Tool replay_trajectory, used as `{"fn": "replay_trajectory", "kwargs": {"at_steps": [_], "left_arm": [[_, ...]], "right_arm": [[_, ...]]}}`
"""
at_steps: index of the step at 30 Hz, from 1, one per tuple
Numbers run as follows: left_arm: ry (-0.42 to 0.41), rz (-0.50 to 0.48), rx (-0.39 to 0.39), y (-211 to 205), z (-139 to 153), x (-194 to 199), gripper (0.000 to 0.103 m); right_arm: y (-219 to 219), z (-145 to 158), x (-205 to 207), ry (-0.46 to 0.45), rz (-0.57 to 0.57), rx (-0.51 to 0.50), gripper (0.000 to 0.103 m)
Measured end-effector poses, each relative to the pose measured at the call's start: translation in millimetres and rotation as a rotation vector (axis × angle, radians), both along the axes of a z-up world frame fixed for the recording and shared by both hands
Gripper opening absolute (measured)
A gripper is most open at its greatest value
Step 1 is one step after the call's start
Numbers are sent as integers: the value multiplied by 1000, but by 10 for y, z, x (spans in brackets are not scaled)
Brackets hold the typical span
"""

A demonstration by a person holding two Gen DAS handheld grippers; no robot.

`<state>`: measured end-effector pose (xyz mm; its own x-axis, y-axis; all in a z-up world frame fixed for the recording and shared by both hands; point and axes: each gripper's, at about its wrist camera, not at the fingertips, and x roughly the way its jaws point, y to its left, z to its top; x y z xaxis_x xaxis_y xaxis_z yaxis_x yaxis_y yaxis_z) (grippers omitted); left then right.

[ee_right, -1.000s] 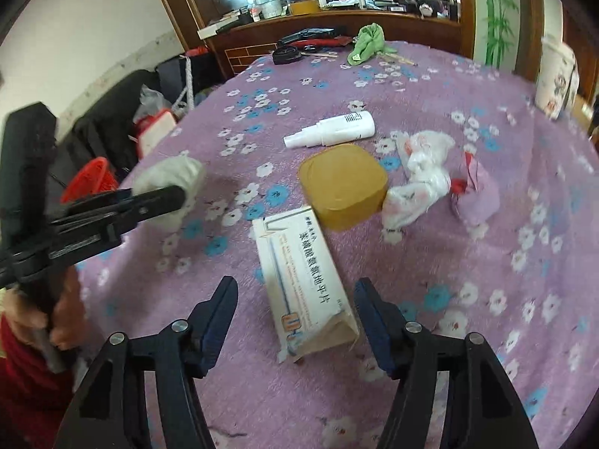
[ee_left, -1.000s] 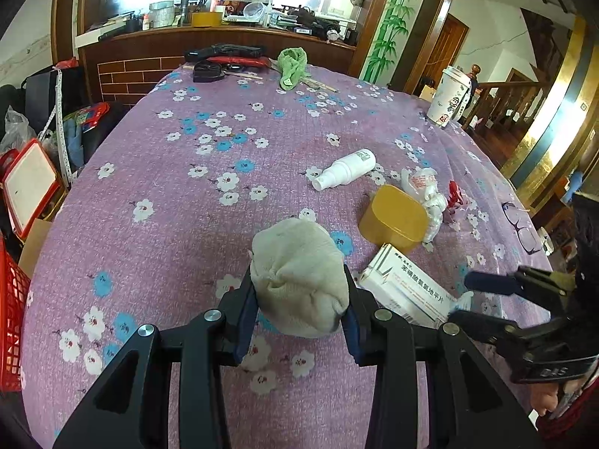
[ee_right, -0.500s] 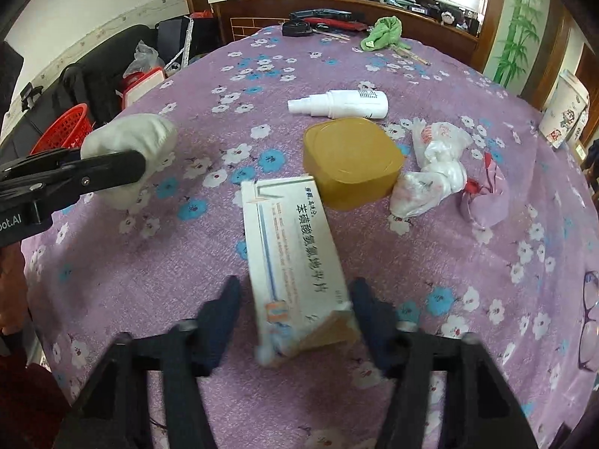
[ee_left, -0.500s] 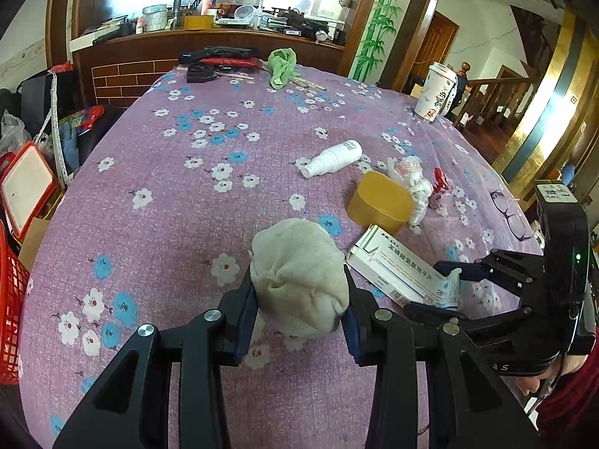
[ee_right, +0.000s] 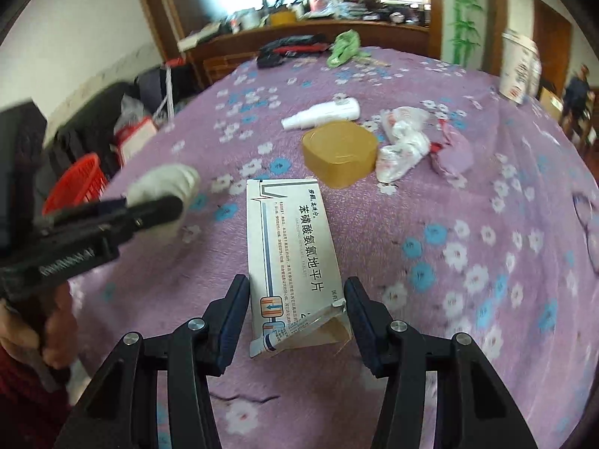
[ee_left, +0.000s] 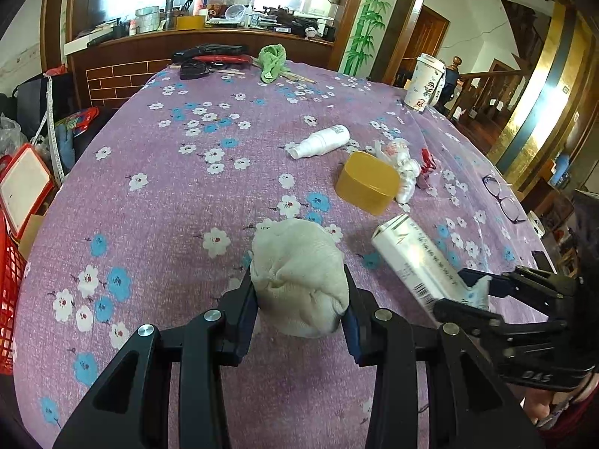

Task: Collect trash
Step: 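Carry the cloth bundle and medicine box in both tools over the red basket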

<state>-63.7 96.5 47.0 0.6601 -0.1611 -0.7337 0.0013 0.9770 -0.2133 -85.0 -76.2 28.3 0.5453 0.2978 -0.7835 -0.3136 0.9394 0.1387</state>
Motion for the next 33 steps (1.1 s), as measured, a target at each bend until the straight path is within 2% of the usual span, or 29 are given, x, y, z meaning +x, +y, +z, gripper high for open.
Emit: {"fn": "replay_trajectory", "kwargs": {"at_steps": [3, 7, 19, 33], "left_arm": [[-6, -4, 5, -22, 0, -53, 38], [-12, -16, 2, -34, 9, -112, 38], [-37, -24, 9, -43, 63, -349, 38], [-64, 25, -7, 222, 139, -582, 38]], "right_arm": [[-71, 14, -89, -1, -58, 63, 56], [-73, 0, -163, 5, -95, 85, 56], [111, 62, -393, -23, -70, 65, 56], [405, 128, -401, -18, -23, 50, 56]]}}
